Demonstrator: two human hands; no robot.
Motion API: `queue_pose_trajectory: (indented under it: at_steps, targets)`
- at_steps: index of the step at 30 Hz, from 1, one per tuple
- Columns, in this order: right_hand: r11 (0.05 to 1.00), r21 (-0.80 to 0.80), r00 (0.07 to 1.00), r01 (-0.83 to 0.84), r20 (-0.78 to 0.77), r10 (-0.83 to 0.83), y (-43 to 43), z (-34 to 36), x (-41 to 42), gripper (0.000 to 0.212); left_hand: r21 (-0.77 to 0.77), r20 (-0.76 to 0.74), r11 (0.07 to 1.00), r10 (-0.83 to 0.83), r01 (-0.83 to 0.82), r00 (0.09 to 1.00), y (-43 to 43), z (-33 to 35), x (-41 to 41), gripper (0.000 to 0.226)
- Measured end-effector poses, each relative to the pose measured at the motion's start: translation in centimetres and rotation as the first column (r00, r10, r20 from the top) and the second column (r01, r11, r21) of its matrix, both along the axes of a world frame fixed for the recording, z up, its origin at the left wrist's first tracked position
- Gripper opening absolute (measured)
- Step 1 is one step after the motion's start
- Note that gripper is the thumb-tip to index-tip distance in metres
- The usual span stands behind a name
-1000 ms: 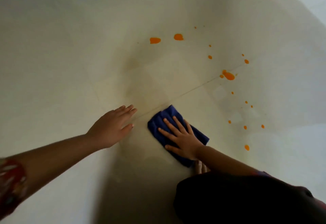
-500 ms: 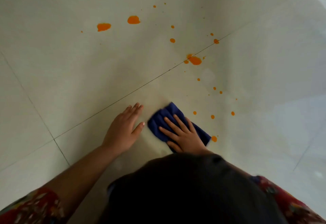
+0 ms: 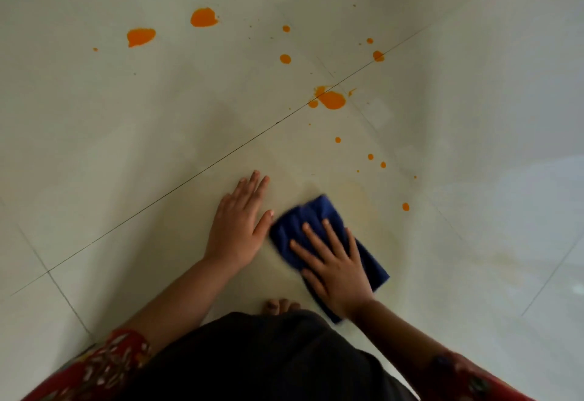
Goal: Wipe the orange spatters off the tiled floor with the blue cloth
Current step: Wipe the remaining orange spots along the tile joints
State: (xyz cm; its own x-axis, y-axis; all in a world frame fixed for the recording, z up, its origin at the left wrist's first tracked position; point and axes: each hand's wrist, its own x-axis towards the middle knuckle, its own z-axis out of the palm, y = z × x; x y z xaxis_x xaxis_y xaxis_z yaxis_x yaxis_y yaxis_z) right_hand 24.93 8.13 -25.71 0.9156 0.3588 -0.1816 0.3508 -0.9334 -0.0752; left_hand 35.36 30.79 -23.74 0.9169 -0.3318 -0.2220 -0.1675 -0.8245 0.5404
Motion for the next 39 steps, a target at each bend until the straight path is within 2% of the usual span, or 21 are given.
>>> queue_pose_trajectory:
  at_steps: [2, 3, 4, 6, 8, 9, 12, 14, 15, 18, 21, 22, 26, 27, 28, 31, 32, 34, 36, 37, 39]
  targets:
    - [0.987, 0.02, 0.987, -0.158, -0.029, 0.158, -3.3, 0.5, -2.4, 0.052, -0.012, 0.001, 0.999, 0.04, -0.04, 0.999, -0.1, -0.1, -0.2, 0.065]
    - [0.987, 0.022, 0.986, -0.162, -0.023, 0.163, -5.2, 0.6, -2.2, 0.052, -0.005, 0.006, 0.999, 0.046, -0.046, 0.999, 0.0, -0.2, -0.5, 0.064]
    - [0.995, 0.019, 0.995, -0.095, -0.009, 0.095, -6.8, 0.4, -1.4, 0.052, 0.009, 0.021, 0.999, 0.041, -0.041, 0.999, 0.0, -0.3, -0.7, 0.064]
    - [0.978, 0.034, 0.978, 0.207, 0.024, -0.208, -7.3, 0.3, 2.6, 0.052, 0.052, 0.065, 0.998, 0.039, -0.042, 0.997, 0.2, -0.8, -0.9, 0.061]
    - [0.874, 0.067, 0.873, 0.482, 0.05, -0.486, -4.7, 0.3, 6.7, 0.052, 0.09, 0.099, 0.995, 0.032, -0.041, 0.995, -0.3, -1.3, -0.6, 0.059]
    - [0.855, 0.086, 0.854, 0.512, 0.057, -0.517, -2.6, 0.3, 7.7, 0.052, 0.103, 0.112, 0.994, 0.029, -0.04, 0.993, -0.2, -1.4, -0.6, 0.059]
    - [0.97, 0.067, 0.971, 0.234, 0.03, -0.236, 0.8, 0.0, 5.1, 0.051, 0.129, 0.16, 0.991, -0.057, 0.036, 0.985, 0.1, -1.8, -0.6, 0.058]
    - [0.998, 0.051, 0.999, 0.042, -0.023, -0.041, -1.1, 0.3, 0.9, 0.051, 0.17, 0.173, 0.978, -0.147, 0.117, 0.974, 0.4, -2.1, -0.5, 0.058]
    - [0.998, 0.05, 0.999, 0.024, -0.028, -0.023, -3.0, 0.5, -0.4, 0.051, 0.197, 0.171, 0.97, -0.177, 0.143, 0.969, 0.4, -2.2, -0.3, 0.059]
    - [0.963, 0.012, 0.963, 0.27, 0.017, -0.27, -8.0, 0.5, 0.9, 0.053, 0.22, 0.176, 0.966, -0.177, 0.137, 0.968, 0.1, -2.5, -0.2, 0.06]
    - [0.808, 0.012, 0.807, 0.59, 0.036, -0.59, -6.4, 0.3, 5.2, 0.055, 0.207, 0.191, 0.973, -0.141, 0.1, 0.971, -0.3, -2.7, -0.7, 0.059]
    - [0.788, 0.012, 0.787, 0.616, 0.048, -0.616, -4.9, 0.3, 5.5, 0.056, 0.2, 0.195, 0.975, -0.133, 0.094, 0.972, -0.5, -2.6, -0.8, 0.059]
    - [0.925, 0.043, 0.926, 0.377, -0.008, -0.377, -3.1, 0.5, -2.0, 0.055, 0.195, 0.221, 0.967, -0.207, 0.165, 0.953, -1.6, -1.8, -0.3, 0.059]
    - [0.907, 0.049, 0.909, 0.417, -0.016, -0.417, -3.9, 0.5, -4.2, 0.055, 0.195, 0.222, 0.964, -0.224, 0.182, 0.949, -1.8, -1.6, -0.1, 0.058]
    - [0.842, 0.043, 0.843, 0.538, -0.02, -0.538, -5.0, 0.6, -5.5, 0.055, 0.192, 0.221, 0.964, -0.224, 0.183, 0.949, -2.0, -1.6, 0.1, 0.058]
    - [0.445, 0.016, 0.446, 0.895, -0.013, -0.895, -7.8, 0.6, -3.2, 0.056, 0.156, 0.201, 0.98, -0.153, 0.123, 0.968, -2.6, -1.5, 0.2, 0.058]
    - [0.357, 0.011, 0.358, 0.934, -0.022, -0.934, -8.6, 0.6, -1.1, 0.055, 0.14, 0.193, 0.985, -0.131, 0.105, 0.972, -2.7, -1.6, 0.0, 0.058]
    - [0.271, 0.033, 0.272, 0.962, -0.051, -0.961, -10.2, 0.7, 3.9, 0.055, 0.129, 0.187, 0.988, -0.103, 0.079, 0.977, -2.6, -1.8, -0.3, 0.059]
    - [0.263, 0.057, 0.266, 0.963, -0.067, -0.962, -10.9, 0.6, 8.8, 0.055, 0.126, 0.192, 0.991, -0.074, 0.05, 0.979, -2.3, -1.8, -0.2, 0.06]
    - [0.303, 0.054, 0.307, 0.951, -0.076, -0.949, -10.6, 0.4, 10.6, 0.055, 0.124, 0.196, 0.992, -0.054, 0.03, 0.979, -2.1, -1.7, 0.0, 0.06]
    - [0.494, 0.045, 0.496, 0.868, -0.06, -0.866, -9.0, 0.2, 11.6, 0.055, 0.133, 0.194, 0.991, -0.023, -0.003, 0.981, -1.6, -1.7, 0.6, 0.061]
